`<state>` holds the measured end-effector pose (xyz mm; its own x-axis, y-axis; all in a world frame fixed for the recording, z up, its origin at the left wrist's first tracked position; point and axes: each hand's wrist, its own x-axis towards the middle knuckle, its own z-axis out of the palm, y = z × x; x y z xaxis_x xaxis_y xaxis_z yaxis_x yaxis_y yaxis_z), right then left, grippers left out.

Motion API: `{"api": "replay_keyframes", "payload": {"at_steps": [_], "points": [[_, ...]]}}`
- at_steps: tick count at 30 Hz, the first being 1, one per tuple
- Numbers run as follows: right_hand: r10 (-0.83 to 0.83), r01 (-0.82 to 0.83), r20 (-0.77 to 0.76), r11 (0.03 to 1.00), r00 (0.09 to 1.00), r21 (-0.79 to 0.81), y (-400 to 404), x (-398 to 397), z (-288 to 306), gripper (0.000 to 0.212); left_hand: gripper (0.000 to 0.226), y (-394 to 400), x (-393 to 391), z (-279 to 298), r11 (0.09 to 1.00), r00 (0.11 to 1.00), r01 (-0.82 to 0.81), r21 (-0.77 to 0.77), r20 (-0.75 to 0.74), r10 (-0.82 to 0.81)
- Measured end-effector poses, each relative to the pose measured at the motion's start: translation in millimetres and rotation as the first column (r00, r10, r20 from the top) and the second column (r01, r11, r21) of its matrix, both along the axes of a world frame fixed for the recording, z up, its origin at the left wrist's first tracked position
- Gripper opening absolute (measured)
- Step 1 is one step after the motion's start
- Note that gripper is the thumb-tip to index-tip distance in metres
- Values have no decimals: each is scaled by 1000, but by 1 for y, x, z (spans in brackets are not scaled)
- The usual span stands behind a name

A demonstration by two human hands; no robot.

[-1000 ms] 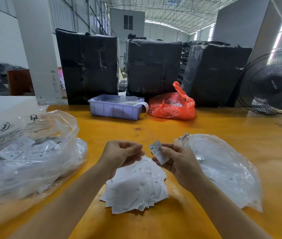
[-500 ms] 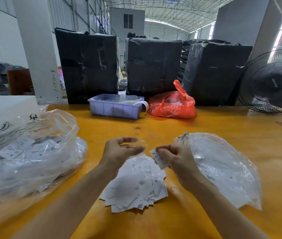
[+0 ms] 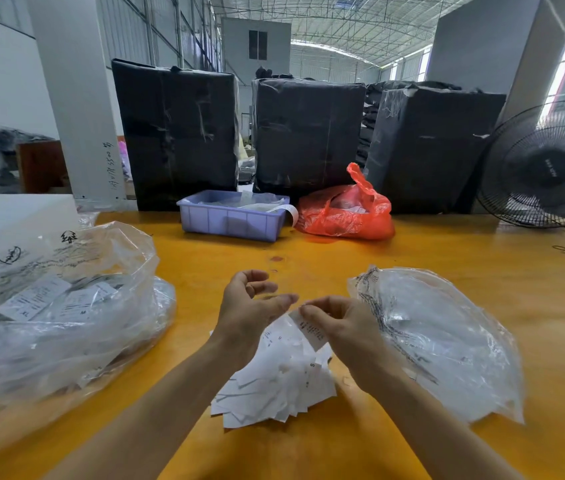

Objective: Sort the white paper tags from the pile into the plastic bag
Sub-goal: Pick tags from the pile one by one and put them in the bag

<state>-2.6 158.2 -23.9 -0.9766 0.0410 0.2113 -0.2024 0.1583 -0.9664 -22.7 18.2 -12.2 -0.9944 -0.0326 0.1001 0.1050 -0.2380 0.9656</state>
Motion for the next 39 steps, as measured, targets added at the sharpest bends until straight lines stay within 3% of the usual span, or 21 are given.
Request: {"api": "replay_keyframes", "payload": {"at_steps": [3,5,9,13,17,20,33,39], "points": [[-74,80,-78,994,994,71,5,-3,1,18,45,-4,0,2,979,988,154,-136,51,-149],[-55,90,-172,976,984,200,7,-3,2,17,44,-6,1,1,924,968,249,-289,73,-238],[26,98,-288,908,957,408,7,-2,3,8,26,-6,3,-3,849,951,293,-440,40,-307],[-33,144,-324,935,945,324,9,-4,3,9,4,-7,2,-6,897,972,224,-382,23,-233],[-115,166,-352,979,929,119,17,-4,9,29,8,-9,0,-4,938,973,227,-261,96,-209],[-141,168,-358,985,923,46,20,-4,11,28,8,-10,0,-3,938,972,229,-260,114,-205],[-53,137,-381,971,923,196,19,-5,7,25,5,-10,2,1,941,943,301,-154,199,-269],[-83,174,-429,969,900,178,18,-4,6,25,29,-11,4,4,921,918,358,-151,239,-317]]}}
